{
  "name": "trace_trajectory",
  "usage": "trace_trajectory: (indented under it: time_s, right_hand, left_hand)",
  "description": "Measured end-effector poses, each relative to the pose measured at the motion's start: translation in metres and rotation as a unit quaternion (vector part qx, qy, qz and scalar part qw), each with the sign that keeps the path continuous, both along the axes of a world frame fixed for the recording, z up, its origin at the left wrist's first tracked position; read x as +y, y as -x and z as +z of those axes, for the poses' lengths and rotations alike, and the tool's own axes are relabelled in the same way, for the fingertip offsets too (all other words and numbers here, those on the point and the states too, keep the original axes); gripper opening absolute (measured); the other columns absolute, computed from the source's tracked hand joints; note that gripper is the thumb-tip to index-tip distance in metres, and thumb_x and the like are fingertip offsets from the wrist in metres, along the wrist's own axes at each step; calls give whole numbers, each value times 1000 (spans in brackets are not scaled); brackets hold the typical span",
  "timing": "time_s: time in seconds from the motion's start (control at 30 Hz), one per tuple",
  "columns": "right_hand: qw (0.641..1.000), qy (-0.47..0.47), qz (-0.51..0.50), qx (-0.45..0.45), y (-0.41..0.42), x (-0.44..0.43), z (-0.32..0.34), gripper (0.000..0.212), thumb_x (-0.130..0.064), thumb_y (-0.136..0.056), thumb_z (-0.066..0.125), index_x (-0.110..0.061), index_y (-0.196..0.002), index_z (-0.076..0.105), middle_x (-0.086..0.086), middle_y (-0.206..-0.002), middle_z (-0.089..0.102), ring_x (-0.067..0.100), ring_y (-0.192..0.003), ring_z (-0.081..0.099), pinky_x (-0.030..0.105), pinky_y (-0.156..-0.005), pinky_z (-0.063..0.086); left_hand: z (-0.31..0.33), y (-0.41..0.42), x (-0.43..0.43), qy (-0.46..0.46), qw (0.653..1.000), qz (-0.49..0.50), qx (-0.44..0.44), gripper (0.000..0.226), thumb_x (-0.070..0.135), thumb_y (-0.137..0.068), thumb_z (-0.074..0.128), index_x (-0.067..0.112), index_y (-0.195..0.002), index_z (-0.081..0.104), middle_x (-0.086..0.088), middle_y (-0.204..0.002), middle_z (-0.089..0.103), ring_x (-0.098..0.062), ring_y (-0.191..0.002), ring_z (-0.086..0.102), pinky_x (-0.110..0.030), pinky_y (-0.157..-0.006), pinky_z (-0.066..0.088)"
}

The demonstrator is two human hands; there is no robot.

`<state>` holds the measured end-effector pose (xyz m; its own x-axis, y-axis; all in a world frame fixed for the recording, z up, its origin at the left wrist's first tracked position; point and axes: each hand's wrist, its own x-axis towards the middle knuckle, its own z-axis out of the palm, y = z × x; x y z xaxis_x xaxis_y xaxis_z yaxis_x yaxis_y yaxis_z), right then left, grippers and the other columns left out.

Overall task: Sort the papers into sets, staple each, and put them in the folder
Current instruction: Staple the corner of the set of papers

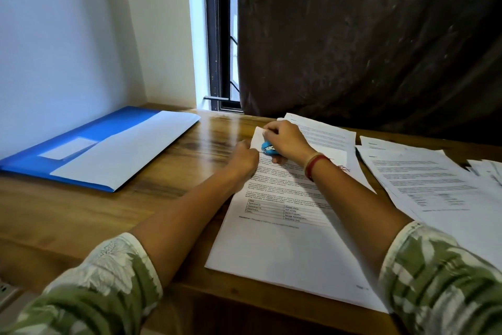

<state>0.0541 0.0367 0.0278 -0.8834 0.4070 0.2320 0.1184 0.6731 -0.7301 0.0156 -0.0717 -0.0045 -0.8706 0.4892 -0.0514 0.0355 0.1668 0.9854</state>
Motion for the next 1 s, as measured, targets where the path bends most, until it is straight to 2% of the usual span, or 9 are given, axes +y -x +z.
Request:
trace_trajectory:
  time_s: [0.17,0.33,0.47,0.57,0.63,0.7,0.77,0.83,1.0]
  right_hand:
    - [1000,12,-9,26,4,2,-6,15,-25,-99,52,-17,-92,63,-3,-80,61,17,-55,62,18,-42,49]
    - [998,67,8,19,3,4,-7,15,-23,-99,52,-17,-90,63,2,-80,62,21,-52,63,23,-42,51]
    - [995,92,28,11,-1,4,-3,13,-21,-99,52,-16,-93,62,4,-81,62,16,-46,60,18,-36,44]
    - [985,161,-15,54,2,10,6,22,-27,-100,48,-13,-96,64,9,-80,64,13,-40,59,16,-33,37]
    - [948,291,-81,104,3,24,20,30,-36,-100,47,-10,-100,64,9,-82,64,9,-44,59,16,-36,39]
    - [877,449,-95,145,-2,42,34,38,-41,-99,48,-7,-112,59,10,-91,63,11,-63,62,19,-44,46]
    - [800,567,-60,186,-11,59,43,37,-35,-101,41,-5,-120,52,15,-102,61,16,-78,62,21,-55,48]
    - [751,627,-35,203,-20,71,47,31,-22,-102,34,-1,-118,50,20,-111,57,19,-83,59,24,-65,45]
    - [735,648,9,202,-23,69,53,20,-11,-100,47,3,-88,54,15,-92,54,21,-79,55,34,-81,50]
  left_hand:
    - [-4,6,0,-4,1000,-20,5,30,-3,-90,35,0,-114,52,-10,-72,59,-18,-58,55,-28,-47,41]
    - [-5,11,2,-64,997,30,23,21,14,-96,49,9,-78,57,-11,-72,60,-26,-73,57,-37,-67,46]
    - [-5,10,0,-77,992,89,46,25,15,-95,58,10,-71,61,-10,-72,65,-21,-67,62,-29,-61,50]
    - [-3,10,0,-99,990,93,33,25,13,-94,59,10,-70,64,-11,-77,69,-24,-73,66,-34,-69,55]
    - [-2,8,-1,-107,990,93,11,24,13,-95,58,11,-72,64,-10,-82,70,-23,-75,68,-33,-72,56]
    - [-3,7,-2,-110,990,86,-7,23,14,-96,57,12,-74,65,-8,-84,71,-20,-76,69,-29,-69,56]
    - [-2,6,-2,-112,990,82,-11,23,15,-96,56,12,-75,65,-5,-83,71,-18,-75,69,-25,-63,55]
    - [-1,4,-3,-114,990,80,-10,22,15,-97,55,12,-77,65,-2,-79,70,-15,-71,68,-20,-54,52]
    - [1,1,-3,-119,989,88,-12,22,15,-97,56,12,-78,66,2,-74,69,-10,-63,66,-13,-42,46]
